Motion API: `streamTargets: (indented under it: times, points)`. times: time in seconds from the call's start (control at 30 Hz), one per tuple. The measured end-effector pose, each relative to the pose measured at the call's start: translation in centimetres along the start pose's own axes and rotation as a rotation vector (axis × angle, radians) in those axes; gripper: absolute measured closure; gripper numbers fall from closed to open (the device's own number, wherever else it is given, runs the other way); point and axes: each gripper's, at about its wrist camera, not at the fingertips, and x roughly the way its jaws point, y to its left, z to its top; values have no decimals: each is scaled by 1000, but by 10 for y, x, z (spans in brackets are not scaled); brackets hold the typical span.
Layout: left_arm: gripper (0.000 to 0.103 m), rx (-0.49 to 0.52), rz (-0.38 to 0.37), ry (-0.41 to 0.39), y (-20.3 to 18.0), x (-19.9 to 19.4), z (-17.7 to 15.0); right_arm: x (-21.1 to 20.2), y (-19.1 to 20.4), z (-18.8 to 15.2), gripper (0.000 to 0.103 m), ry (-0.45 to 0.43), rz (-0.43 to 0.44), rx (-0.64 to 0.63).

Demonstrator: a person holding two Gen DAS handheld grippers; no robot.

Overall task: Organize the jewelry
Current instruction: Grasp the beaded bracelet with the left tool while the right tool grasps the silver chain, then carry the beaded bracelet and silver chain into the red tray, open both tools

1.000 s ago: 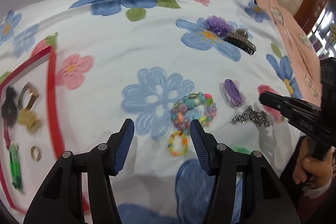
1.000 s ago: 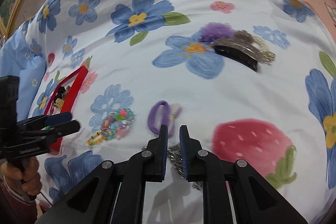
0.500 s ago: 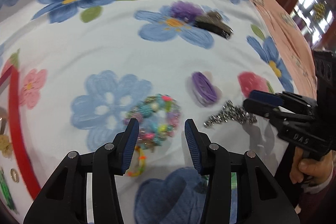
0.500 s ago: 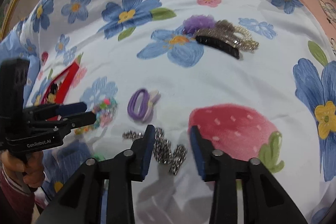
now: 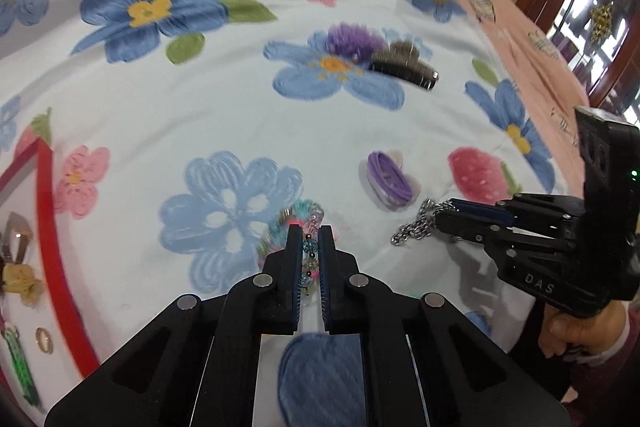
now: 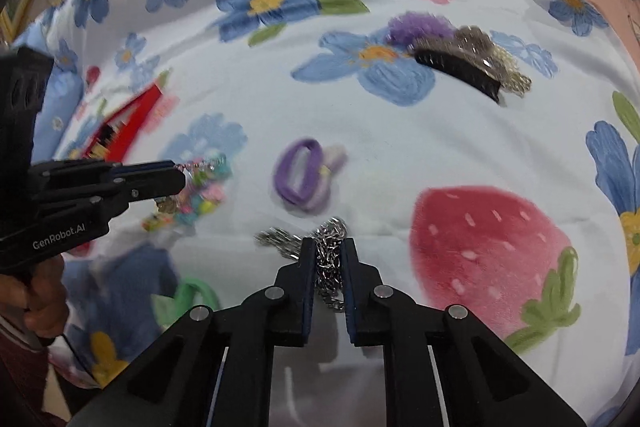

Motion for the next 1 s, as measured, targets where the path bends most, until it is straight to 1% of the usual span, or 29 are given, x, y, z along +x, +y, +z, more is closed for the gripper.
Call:
streamTargets:
  times: [0.27,0.4,0.63,1.0]
  points:
    - [97,-56,-22,-100,19,-53,-1,-36,21,21,91,-107,69,-5]
    - [97,-82,-6,-140,30,-77,-7,-45,33,30,91,-134,103,-12]
    - [97,-160,31,-190,59,-113,-29,-49,64,41,91,-157,160,-55]
    - [97,-300,106,-236,114,-150,-70,-45,137,56,91,-169,256,-164]
